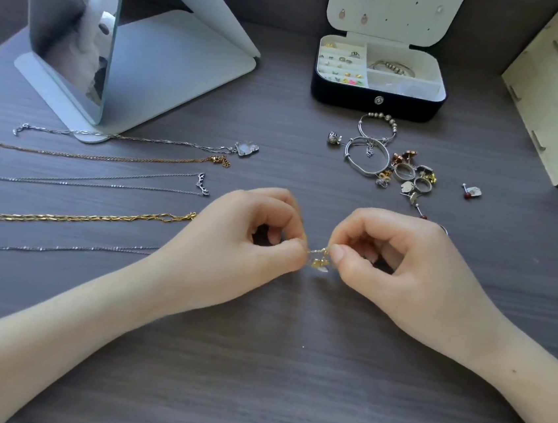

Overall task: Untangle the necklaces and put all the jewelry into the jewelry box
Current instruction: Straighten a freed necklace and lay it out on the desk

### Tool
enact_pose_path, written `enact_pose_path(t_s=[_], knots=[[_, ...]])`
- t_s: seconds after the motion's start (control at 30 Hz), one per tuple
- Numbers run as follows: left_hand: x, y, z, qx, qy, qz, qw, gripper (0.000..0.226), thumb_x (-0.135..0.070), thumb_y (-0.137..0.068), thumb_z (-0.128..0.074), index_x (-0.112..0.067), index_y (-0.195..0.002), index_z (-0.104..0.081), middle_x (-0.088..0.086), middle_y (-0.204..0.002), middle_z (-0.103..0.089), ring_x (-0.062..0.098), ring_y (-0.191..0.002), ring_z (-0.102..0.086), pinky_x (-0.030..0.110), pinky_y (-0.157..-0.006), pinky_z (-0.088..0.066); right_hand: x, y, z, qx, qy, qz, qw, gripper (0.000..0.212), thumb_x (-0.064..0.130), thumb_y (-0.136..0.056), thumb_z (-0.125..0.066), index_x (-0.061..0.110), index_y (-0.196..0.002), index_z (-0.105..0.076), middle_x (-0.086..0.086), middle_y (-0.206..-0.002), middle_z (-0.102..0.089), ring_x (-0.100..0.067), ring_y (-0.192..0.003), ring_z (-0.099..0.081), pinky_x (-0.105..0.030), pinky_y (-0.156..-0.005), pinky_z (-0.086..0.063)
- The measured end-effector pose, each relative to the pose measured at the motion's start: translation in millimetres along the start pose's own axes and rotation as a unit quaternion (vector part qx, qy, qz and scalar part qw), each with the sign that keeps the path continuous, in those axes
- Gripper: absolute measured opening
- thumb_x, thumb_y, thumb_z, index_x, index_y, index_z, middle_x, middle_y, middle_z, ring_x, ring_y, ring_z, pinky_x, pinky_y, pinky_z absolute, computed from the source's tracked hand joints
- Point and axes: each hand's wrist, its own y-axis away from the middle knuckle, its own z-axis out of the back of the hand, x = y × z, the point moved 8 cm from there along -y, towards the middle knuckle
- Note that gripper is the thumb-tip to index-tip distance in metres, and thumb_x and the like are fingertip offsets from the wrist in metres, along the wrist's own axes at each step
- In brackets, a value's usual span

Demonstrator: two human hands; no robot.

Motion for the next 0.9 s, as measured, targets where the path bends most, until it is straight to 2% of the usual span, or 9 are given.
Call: enact_pose_path(t_s=[0.13,0.23,0.3,0.4,0.47,0.67,0.77,0.9], knots=[[-5.3,2.7,4.6,-0.035,-0.050,-0.045,0.997,0.015,-0.039,-0.072,-0.054,-0.028,-0.075,-0.064,-0.010,-0.081,-0.055,0.012,-0.079,-0.052,0.016,-0.068,-0.035,-4.5,-1.7,-2.6,0.028,-0.065,-0.038,0.997,0.012,0.018,-0.079,-0.059,0.021,-0.068,-0.062,0.014,-0.057,-0.053,-0.005,-0.054,-0.041,-0.017,-0.053,-0.035],[-13.9,5.3,6.9,-0.051,-0.082,-0.087,0.992,0.012,-0.036,-0.075,-0.060,-0.027,-0.080,-0.066,-0.010,-0.082,-0.053,0.010,-0.080,-0.051,0.015,-0.071,-0.035,-3.3,-2.4,-1.7,0.028,-0.085,-0.042,0.995,0.011,0.018,-0.078,-0.059,0.017,-0.069,-0.065,-0.001,-0.062,-0.060,-0.023,-0.058,-0.046,-0.029,-0.055,-0.039],[-19.1,7.2,7.7,-0.060,-0.103,-0.105,0.987,0.011,-0.035,-0.077,-0.060,-0.026,-0.077,-0.066,-0.011,-0.081,-0.053,0.007,-0.077,-0.049,0.010,-0.070,-0.032,-2.8,-2.3,-2.1,0.030,-0.083,-0.041,0.995,0.010,0.018,-0.078,-0.059,0.016,-0.070,-0.065,-0.003,-0.064,-0.061,-0.027,-0.059,-0.047,-0.032,-0.056,-0.040],[-21.5,7.2,6.4,-0.062,-0.120,-0.113,0.984,0.013,-0.036,-0.079,-0.057,-0.026,-0.074,-0.065,-0.010,-0.078,-0.052,0.005,-0.075,-0.047,0.009,-0.069,-0.031,-2.7,-1.9,-3.6,0.033,-0.064,-0.036,0.997,0.010,0.019,-0.079,-0.059,0.017,-0.069,-0.063,0.007,-0.059,-0.055,-0.011,-0.054,-0.042,-0.027,-0.053,-0.037],[-21.9,6.4,2.8,-0.053,-0.137,-0.120,0.982,0.014,-0.034,-0.080,-0.057,-0.024,-0.075,-0.066,-0.009,-0.078,-0.052,0.005,-0.074,-0.046,0.010,-0.069,-0.031,-1.7,-1.6,-4.9,0.036,-0.049,-0.031,0.998,0.010,0.019,-0.079,-0.059,0.016,-0.070,-0.063,0.012,-0.058,-0.052,-0.007,-0.053,-0.041,-0.026,-0.052,-0.037],[-15.9,3.3,-2.9,-0.012,-0.105,-0.104,0.989,0.016,-0.028,-0.079,-0.055,-0.021,-0.075,-0.068,-0.009,-0.077,-0.053,0.007,-0.072,-0.050,0.015,-0.065,-0.036,1.3,-0.7,-5.0,0.045,-0.008,-0.018,0.999,0.011,0.018,-0.078,-0.058,0.021,-0.067,-0.059,0.010,-0.061,-0.054,-0.003,-0.055,-0.046,-0.015,-0.053,-0.038],[-11.5,1.1,-2.2,-0.009,-0.082,-0.080,0.993,0.011,-0.025,-0.079,-0.058,-0.022,-0.073,-0.067,-0.010,-0.076,-0.054,0.009,-0.072,-0.050,0.013,-0.063,-0.035,1.0,-1.0,-4.4,0.055,-0.018,-0.024,0.998,0.012,0.016,-0.078,-0.056,0.019,-0.067,-0.058,0.010,-0.061,-0.054,-0.001,-0.054,-0.047,-0.011,-0.054,-0.037],[-10.9,0.4,-1.3,-0.008,-0.078,-0.080,0.994,0.018,-0.034,-0.078,-0.052,-0.024,-0.075,-0.067,-0.009,-0.079,-0.055,0.010,-0.075,-0.051,0.012,-0.064,-0.035,-0.3,-1.2,-5.6,0.069,-0.030,-0.030,0.997,0.012,0.016,-0.079,-0.055,0.017,-0.068,-0.059,0.014,-0.059,-0.055,-0.001,-0.053,-0.047,-0.010,-0.054,-0.036]])
